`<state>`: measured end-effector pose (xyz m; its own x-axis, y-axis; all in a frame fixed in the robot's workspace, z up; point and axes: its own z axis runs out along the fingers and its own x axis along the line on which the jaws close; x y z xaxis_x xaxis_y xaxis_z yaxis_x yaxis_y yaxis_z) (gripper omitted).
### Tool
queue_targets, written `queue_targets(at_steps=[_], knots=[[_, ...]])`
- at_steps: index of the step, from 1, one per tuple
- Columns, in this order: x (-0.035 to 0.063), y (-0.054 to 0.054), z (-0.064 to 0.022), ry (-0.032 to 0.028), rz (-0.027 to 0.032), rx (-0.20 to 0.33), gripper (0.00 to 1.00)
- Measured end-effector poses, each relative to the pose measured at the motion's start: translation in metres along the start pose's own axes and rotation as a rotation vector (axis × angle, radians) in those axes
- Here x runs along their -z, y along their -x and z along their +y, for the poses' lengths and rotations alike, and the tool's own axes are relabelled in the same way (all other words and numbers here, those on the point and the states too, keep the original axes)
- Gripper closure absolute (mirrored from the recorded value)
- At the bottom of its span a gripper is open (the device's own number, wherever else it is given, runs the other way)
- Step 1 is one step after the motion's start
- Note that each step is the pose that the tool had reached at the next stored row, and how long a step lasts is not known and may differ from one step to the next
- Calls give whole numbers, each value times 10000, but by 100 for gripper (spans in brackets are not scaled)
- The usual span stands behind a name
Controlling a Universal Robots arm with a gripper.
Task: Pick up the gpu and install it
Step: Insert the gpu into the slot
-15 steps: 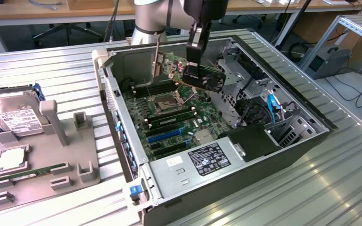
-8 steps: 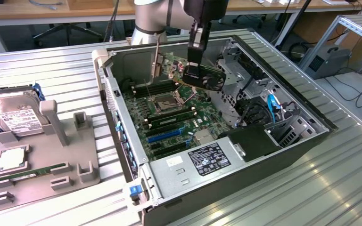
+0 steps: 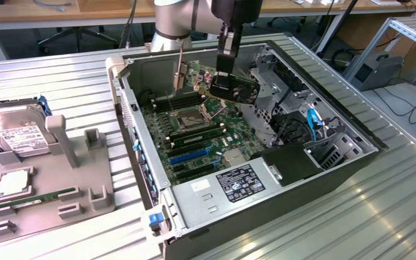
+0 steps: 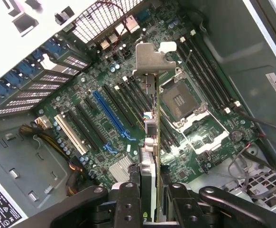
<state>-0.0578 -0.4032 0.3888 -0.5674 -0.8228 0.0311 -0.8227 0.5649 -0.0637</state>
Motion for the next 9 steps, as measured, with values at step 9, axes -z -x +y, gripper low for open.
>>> queue_targets(at_steps=[9], knots=[[0,0,0,-14,-30,471,73]])
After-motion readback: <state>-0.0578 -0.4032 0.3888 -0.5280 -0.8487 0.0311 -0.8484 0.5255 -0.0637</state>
